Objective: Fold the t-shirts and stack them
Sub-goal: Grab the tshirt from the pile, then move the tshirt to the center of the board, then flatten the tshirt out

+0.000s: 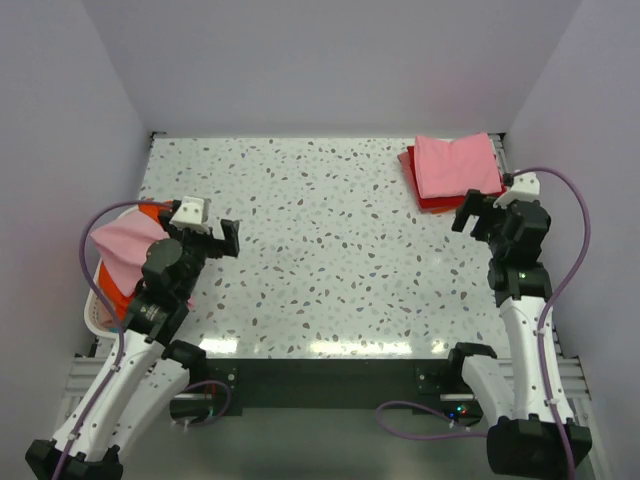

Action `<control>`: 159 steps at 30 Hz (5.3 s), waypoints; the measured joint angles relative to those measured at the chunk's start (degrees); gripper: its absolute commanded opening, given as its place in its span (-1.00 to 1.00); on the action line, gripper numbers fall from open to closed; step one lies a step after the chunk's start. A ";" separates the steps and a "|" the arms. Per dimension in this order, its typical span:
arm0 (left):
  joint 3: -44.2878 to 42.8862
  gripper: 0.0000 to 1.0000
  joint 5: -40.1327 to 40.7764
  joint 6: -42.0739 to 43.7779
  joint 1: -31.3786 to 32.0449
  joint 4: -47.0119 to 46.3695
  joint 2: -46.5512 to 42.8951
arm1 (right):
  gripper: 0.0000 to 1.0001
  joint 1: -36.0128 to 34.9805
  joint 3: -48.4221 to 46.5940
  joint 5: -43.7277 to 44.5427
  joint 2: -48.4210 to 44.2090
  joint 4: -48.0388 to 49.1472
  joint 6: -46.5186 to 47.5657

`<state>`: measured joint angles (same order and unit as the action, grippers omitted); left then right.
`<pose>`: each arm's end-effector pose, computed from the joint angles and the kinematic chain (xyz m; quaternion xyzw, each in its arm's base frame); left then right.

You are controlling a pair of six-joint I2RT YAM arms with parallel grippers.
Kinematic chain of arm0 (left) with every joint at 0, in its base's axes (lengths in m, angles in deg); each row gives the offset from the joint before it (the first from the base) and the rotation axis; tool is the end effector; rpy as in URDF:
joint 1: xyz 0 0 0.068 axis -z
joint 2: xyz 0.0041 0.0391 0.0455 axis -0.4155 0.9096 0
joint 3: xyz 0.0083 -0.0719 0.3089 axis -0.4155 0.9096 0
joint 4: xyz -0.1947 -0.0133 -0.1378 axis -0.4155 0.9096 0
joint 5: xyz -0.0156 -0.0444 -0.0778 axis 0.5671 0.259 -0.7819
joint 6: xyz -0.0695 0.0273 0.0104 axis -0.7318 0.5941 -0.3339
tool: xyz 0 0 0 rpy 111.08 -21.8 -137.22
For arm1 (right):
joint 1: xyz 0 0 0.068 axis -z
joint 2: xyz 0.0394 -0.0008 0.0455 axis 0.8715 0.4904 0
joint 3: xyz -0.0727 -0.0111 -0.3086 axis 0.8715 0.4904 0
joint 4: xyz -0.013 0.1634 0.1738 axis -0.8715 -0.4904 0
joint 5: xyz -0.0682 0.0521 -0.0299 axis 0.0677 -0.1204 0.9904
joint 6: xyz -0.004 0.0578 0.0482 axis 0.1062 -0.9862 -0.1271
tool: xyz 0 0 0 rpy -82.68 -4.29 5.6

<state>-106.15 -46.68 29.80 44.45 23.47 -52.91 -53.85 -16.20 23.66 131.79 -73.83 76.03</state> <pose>0.1128 -0.0281 0.3315 0.0451 0.7402 -0.0634 0.6678 0.1583 -0.0195 0.3566 0.0966 0.7999 -0.0058 0.5923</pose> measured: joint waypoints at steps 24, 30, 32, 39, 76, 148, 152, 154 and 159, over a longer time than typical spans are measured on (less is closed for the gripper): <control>-15.13 0.77 13.22 -20.92 -10.21 19.91 9.94 | 0.97 -2.99 -5.51 -43.58 10.58 -16.37 26.45; -16.09 0.66 17.38 -27.87 -15.56 23.76 17.94 | 0.97 -3.76 -5.51 -43.01 7.78 -16.39 26.29; -16.24 0.61 18.97 -29.90 -16.59 25.16 20.48 | 0.97 -4.37 -5.51 -42.01 7.96 -16.41 26.32; -17.84 0.28 22.73 -37.11 -21.27 29.16 30.73 | 0.97 -5.60 -5.51 -39.98 8.92 -16.70 26.36; -34.67 -0.01 -35.34 -34.71 12.33 -10.03 35.89 | 0.97 -5.14 -5.46 -26.47 10.43 -14.99 27.19; -40.41 -1.00 -15.74 8.50 43.34 9.09 43.41 | -1.00 -14.86 -39.56 -13.86 20.33 -29.68 49.24; -57.42 -1.00 -18.86 8.39 50.64 9.38 49.05 | -1.00 -13.94 -54.34 -11.65 17.84 -31.98 48.63; -63.69 -1.00 -19.61 8.20 53.79 9.20 50.82 | -1.00 -13.97 -60.57 -11.76 19.04 -32.85 48.09; -61.83 -1.00 -17.38 6.80 55.45 5.62 45.68 | -1.00 -14.27 -80.76 -17.03 26.16 -34.91 44.17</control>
<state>-167.98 -64.05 36.60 99.90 29.09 -7.23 -68.12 -96.96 6.64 157.96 -108.74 120.20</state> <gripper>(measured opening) 0.018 0.027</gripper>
